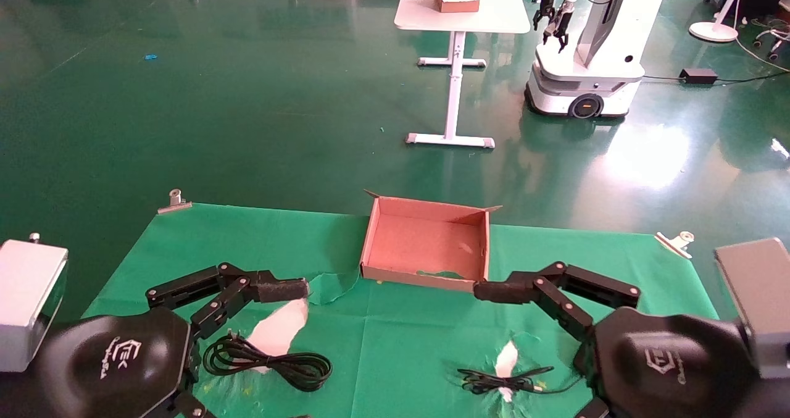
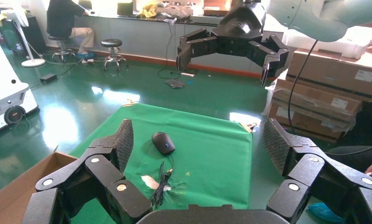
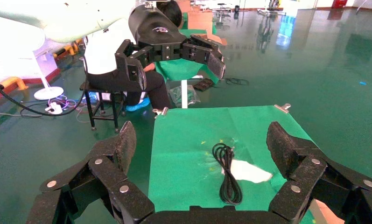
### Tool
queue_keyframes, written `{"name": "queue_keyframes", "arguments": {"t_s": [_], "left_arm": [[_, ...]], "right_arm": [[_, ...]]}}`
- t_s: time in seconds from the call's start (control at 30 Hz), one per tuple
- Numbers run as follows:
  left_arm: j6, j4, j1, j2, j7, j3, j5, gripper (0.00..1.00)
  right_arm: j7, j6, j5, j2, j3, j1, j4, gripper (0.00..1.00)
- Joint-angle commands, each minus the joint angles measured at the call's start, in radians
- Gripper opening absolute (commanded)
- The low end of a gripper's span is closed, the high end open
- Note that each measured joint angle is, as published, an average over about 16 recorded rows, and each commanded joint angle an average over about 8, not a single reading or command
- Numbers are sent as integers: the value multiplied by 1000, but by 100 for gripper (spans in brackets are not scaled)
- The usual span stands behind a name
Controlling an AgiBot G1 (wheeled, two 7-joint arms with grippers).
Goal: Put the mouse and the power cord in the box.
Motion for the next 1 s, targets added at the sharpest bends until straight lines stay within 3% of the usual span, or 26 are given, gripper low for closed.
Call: {"name": "queue_keyframes", "arguments": {"t_s": [0.03, 1.0], "left_arm": [[0, 0, 0, 0, 0, 0, 0, 100], [1, 0, 0, 0, 0, -1, -1, 100]], "right_arm": [[0, 0, 0, 0, 0, 0, 0, 100], [0, 0, -2, 2, 0, -1, 0, 100]]}}
